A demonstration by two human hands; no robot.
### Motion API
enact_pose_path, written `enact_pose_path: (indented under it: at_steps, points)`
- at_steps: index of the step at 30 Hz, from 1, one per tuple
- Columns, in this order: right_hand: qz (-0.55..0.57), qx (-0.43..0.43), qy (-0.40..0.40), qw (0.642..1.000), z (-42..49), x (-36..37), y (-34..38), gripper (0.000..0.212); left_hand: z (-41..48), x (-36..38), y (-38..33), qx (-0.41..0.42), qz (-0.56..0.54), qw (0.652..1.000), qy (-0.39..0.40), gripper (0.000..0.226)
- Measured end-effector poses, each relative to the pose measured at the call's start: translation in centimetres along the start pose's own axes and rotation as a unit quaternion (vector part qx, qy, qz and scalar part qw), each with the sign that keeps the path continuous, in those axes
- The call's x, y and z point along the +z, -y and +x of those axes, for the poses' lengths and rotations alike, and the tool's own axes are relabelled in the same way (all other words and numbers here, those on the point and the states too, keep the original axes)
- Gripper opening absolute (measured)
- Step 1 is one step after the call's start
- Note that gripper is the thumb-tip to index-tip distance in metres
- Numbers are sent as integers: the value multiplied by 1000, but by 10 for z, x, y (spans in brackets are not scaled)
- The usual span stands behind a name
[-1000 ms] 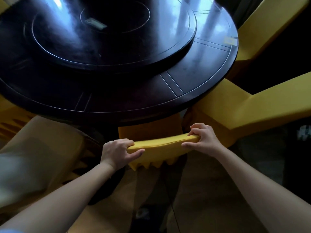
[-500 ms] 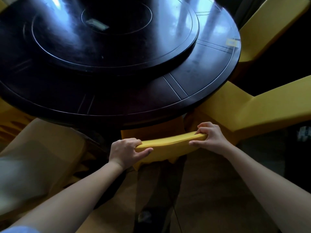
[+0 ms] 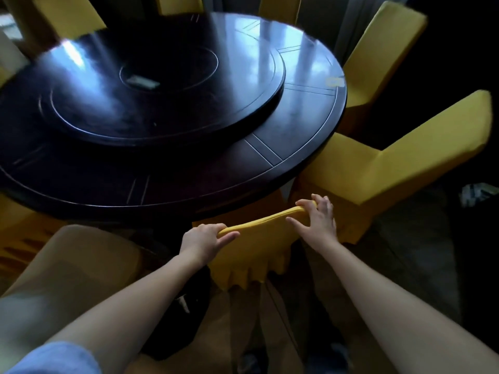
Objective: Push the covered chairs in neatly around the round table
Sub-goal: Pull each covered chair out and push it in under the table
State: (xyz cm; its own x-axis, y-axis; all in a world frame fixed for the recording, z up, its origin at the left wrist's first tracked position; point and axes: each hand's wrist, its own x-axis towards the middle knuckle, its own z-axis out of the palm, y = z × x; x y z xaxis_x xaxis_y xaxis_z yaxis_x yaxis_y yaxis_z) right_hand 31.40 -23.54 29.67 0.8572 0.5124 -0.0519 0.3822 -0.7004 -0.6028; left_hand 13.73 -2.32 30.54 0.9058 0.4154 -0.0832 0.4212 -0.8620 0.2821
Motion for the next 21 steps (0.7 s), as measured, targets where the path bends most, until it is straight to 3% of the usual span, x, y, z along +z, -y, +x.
enact_pose_path:
  at_steps: [1,6,12,15,21]
  points:
    - [-6,-11,-5,1000,15,-30,-18,51,22,0,-35,-6,-4,1000,0,56]
    - [-28,-50,40,998,5,-12,-10,50,8,9,-15,1,-1,1000,-19,49]
    - [-92,-125,116,981,-15,7,-15,59,6,30,-53,9,2,997,74,63]
    - [-96,-106,138,980,-27,2,-38,65,7,40,-63,21,25,994,103,65]
    - [-111,-16,98,989,-5,-97,-152,66,82,60,-204,113,40,988,99,66]
